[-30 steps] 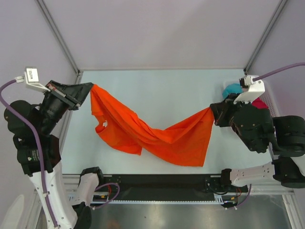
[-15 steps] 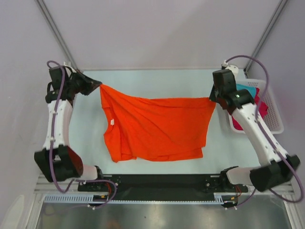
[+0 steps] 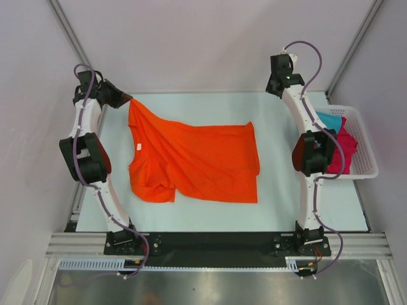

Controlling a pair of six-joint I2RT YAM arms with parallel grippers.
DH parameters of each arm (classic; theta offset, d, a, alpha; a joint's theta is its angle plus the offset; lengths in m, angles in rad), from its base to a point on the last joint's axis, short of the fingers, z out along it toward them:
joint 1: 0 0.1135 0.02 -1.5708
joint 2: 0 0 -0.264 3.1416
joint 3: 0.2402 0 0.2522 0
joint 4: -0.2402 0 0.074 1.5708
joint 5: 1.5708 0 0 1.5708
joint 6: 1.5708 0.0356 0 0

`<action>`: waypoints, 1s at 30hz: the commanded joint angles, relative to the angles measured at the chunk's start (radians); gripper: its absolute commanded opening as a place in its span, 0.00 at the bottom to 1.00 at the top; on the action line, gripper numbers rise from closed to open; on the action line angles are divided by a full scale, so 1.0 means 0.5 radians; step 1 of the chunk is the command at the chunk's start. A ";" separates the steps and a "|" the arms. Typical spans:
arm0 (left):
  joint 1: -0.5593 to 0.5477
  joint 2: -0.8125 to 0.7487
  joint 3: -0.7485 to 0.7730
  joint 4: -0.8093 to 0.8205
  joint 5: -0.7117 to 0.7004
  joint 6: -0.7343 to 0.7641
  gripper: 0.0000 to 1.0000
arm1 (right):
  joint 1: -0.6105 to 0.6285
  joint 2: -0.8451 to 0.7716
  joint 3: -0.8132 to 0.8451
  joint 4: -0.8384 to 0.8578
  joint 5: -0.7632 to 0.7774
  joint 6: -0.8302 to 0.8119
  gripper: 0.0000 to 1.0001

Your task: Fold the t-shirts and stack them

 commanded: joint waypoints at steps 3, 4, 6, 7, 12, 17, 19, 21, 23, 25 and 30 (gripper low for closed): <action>-0.014 0.257 0.462 0.031 0.021 0.021 0.00 | -0.014 0.409 0.658 -0.167 0.016 -0.074 0.00; -0.014 0.324 0.497 -0.014 0.031 0.024 0.00 | -0.011 0.415 0.643 -0.158 -0.008 -0.061 0.00; -0.014 0.365 0.528 -0.036 0.070 0.030 0.08 | -0.008 0.394 0.573 -0.140 -0.088 -0.052 0.00; -0.018 0.377 0.518 -0.039 0.080 0.033 0.17 | -0.005 0.345 0.460 -0.134 -0.119 -0.046 0.00; -0.039 0.215 0.320 -0.088 0.012 0.122 0.99 | 0.050 0.060 -0.071 -0.038 -0.260 -0.037 0.00; -0.088 -0.233 -0.002 -0.128 -0.089 0.263 1.00 | 0.124 -0.491 -0.864 0.130 -0.392 -0.012 0.20; -0.140 -0.490 -0.272 -0.131 -0.116 0.342 1.00 | 0.194 -0.676 -1.114 0.213 -0.419 0.025 0.24; -0.177 -0.750 -0.564 -0.144 -0.159 0.401 1.00 | 0.283 -0.937 -1.451 0.247 -0.426 0.082 0.26; -0.244 -1.011 -0.869 -0.141 -0.209 0.444 1.00 | 0.351 -1.175 -1.742 0.278 -0.401 0.116 0.27; -0.333 -1.159 -1.051 -0.141 -0.245 0.487 1.00 | 0.461 -1.314 -1.900 0.290 -0.383 0.175 0.27; -0.560 -1.546 -1.579 -0.159 -0.371 0.539 1.00 | 0.624 -1.664 -2.341 0.342 -0.404 0.294 0.28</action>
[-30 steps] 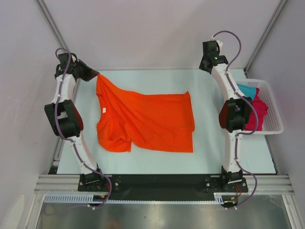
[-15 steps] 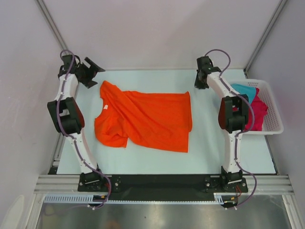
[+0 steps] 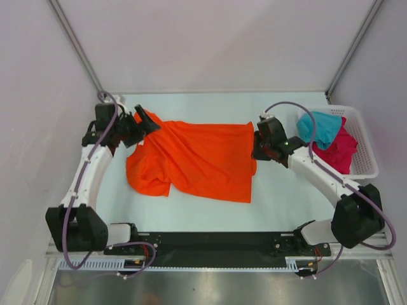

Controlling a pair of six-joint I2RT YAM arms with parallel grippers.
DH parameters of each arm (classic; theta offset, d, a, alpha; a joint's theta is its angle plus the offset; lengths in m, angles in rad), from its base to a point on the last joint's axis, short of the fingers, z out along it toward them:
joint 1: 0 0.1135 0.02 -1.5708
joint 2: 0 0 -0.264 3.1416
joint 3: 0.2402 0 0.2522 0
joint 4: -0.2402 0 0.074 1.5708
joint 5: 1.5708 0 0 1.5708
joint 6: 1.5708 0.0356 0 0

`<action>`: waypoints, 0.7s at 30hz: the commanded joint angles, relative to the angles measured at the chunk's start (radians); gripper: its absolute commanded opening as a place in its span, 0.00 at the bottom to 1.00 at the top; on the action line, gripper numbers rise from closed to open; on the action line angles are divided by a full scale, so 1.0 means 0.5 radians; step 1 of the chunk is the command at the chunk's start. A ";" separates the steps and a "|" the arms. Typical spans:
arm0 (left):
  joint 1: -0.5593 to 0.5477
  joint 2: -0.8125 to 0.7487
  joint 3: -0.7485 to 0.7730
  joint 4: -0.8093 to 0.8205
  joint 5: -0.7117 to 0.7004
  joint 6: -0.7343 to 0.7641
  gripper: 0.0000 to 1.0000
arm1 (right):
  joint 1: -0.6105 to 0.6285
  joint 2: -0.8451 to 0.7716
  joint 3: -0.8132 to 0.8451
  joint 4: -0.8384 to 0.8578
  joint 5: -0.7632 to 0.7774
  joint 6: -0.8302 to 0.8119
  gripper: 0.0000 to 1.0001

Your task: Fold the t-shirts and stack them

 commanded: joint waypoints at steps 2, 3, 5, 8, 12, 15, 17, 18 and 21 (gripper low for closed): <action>-0.217 -0.238 -0.531 -0.028 -0.211 0.103 1.00 | 0.139 -0.219 -0.373 0.121 -0.028 0.197 0.28; -0.239 -0.257 -0.593 -0.025 -0.217 0.097 1.00 | 0.164 -0.256 -0.416 0.130 -0.034 0.222 0.28; -0.322 -0.297 -0.734 -0.028 -0.242 0.085 0.99 | 0.268 -0.281 -0.496 0.139 -0.010 0.286 0.27; -0.426 -0.343 -0.863 -0.037 -0.346 0.063 1.00 | 0.415 -0.296 -0.542 0.145 0.021 0.356 0.27; -0.521 -0.367 -0.937 -0.061 -0.478 0.032 1.00 | 0.544 -0.281 -0.561 0.145 0.070 0.427 0.27; -0.595 -0.371 -0.980 -0.062 -0.521 -0.010 1.00 | 0.599 -0.268 -0.579 0.145 0.082 0.455 0.27; -0.650 -0.364 -1.010 -0.046 -0.540 -0.047 1.00 | 0.615 -0.268 -0.588 0.142 0.097 0.458 0.27; -0.668 -0.358 -1.023 -0.040 -0.543 -0.057 1.00 | 0.627 -0.268 -0.594 0.124 0.104 0.464 0.26; -0.730 -0.331 -1.054 -0.028 -0.570 -0.090 1.00 | 0.636 -0.281 -0.616 0.097 0.119 0.464 0.26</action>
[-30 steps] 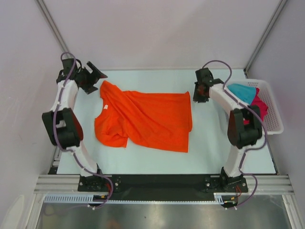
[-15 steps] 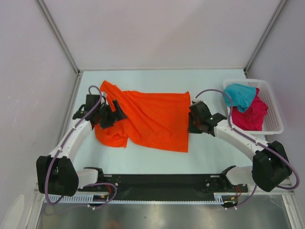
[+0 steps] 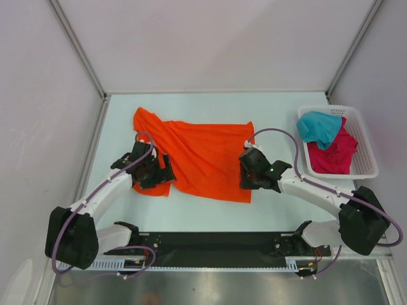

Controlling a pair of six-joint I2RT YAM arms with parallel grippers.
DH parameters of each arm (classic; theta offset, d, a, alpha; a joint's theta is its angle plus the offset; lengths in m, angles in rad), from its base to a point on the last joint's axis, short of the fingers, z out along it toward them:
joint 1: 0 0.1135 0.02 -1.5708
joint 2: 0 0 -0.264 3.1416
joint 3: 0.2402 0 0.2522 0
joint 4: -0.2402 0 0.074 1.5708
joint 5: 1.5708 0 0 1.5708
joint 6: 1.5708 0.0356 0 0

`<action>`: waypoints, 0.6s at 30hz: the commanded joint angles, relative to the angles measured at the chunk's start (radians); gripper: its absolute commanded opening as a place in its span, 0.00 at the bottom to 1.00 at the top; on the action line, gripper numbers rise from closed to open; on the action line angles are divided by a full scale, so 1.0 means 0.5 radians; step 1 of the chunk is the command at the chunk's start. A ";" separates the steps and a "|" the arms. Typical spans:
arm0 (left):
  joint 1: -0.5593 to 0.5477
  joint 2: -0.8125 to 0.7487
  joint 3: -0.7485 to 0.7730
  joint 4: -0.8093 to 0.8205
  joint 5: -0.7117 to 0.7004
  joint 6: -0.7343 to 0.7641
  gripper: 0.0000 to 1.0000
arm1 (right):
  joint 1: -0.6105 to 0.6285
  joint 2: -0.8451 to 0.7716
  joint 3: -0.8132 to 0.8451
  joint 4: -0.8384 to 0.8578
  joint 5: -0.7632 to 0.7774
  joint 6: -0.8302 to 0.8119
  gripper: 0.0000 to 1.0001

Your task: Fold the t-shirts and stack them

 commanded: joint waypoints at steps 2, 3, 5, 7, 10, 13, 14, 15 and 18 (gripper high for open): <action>-0.121 0.002 -0.051 0.056 -0.129 -0.086 0.99 | 0.021 -0.077 -0.045 -0.001 0.084 0.060 0.26; -0.133 0.008 -0.054 0.056 -0.142 -0.089 1.00 | 0.021 -0.089 -0.057 -0.007 0.084 0.063 0.26; -0.167 0.033 -0.048 0.038 -0.194 -0.092 1.00 | 0.024 -0.111 -0.084 -0.016 0.081 0.078 0.26; -0.197 0.060 -0.039 0.026 -0.224 -0.092 1.00 | 0.024 -0.138 -0.103 -0.025 0.087 0.084 0.26; -0.231 0.103 -0.039 0.007 -0.243 -0.095 0.99 | 0.027 -0.181 -0.118 -0.050 0.093 0.097 0.26; -0.262 0.149 -0.060 0.007 -0.317 -0.092 0.98 | 0.030 -0.218 -0.131 -0.077 0.099 0.103 0.26; -0.271 0.168 -0.069 0.010 -0.326 -0.092 0.98 | 0.027 -0.227 -0.137 -0.080 0.096 0.109 0.26; -0.289 0.177 -0.073 0.010 -0.341 -0.098 0.97 | 0.030 -0.236 -0.140 -0.086 0.099 0.112 0.26; -0.320 0.205 -0.079 0.016 -0.350 -0.126 0.92 | 0.036 -0.252 -0.167 -0.086 0.084 0.124 0.26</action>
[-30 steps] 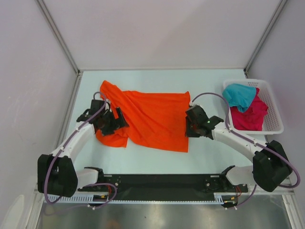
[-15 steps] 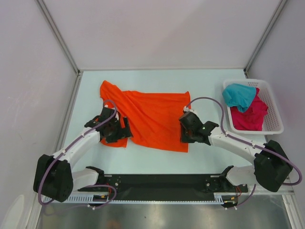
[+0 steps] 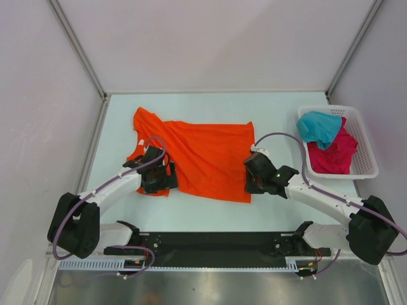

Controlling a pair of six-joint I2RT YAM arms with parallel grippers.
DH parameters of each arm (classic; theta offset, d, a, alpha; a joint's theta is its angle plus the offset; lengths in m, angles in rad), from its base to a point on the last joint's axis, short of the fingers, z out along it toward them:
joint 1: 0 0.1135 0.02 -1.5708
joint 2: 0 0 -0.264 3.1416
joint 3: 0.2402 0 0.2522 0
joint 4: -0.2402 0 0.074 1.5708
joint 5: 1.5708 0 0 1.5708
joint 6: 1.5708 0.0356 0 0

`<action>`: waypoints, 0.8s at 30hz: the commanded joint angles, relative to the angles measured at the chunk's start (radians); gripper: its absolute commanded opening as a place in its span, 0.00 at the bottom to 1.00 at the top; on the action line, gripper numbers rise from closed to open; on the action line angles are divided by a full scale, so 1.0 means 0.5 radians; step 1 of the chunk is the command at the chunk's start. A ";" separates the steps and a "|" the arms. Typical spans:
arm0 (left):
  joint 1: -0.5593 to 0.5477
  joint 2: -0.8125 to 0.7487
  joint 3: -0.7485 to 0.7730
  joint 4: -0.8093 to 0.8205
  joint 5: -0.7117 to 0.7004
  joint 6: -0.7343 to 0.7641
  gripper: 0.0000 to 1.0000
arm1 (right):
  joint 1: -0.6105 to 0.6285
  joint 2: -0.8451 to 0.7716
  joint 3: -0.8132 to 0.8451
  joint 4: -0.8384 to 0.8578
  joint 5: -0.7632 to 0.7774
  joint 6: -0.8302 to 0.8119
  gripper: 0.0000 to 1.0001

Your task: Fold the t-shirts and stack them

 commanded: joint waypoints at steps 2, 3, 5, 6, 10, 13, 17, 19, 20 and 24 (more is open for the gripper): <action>-0.068 0.050 -0.016 0.032 -0.061 -0.063 0.81 | 0.025 -0.075 -0.044 -0.019 0.026 0.056 0.26; -0.084 0.062 -0.019 0.041 -0.055 -0.081 0.76 | 0.034 -0.078 -0.050 -0.022 0.023 0.068 0.26; -0.102 0.090 -0.025 0.062 -0.052 -0.094 0.66 | 0.047 -0.090 -0.056 -0.028 0.023 0.074 0.26; -0.117 0.096 -0.028 0.065 -0.052 -0.100 0.64 | 0.056 -0.093 -0.065 -0.031 0.023 0.077 0.26; -0.136 0.160 -0.080 0.123 -0.055 -0.112 0.55 | 0.065 -0.124 -0.081 -0.046 0.023 0.099 0.26; -0.145 0.185 -0.108 0.148 -0.040 -0.118 0.39 | 0.068 -0.136 -0.090 -0.046 0.023 0.105 0.26; -0.154 0.197 -0.114 0.151 -0.067 -0.128 0.32 | 0.071 -0.124 -0.130 -0.006 0.017 0.120 0.26; -0.154 0.206 -0.120 0.160 -0.073 -0.128 0.26 | 0.071 -0.103 -0.157 0.021 0.005 0.123 0.26; -0.154 0.212 -0.117 0.161 -0.073 -0.125 0.22 | 0.071 -0.093 -0.163 0.052 0.005 0.126 0.27; -0.160 0.188 -0.121 0.179 -0.055 -0.134 0.09 | 0.071 -0.017 -0.203 0.116 -0.002 0.126 0.26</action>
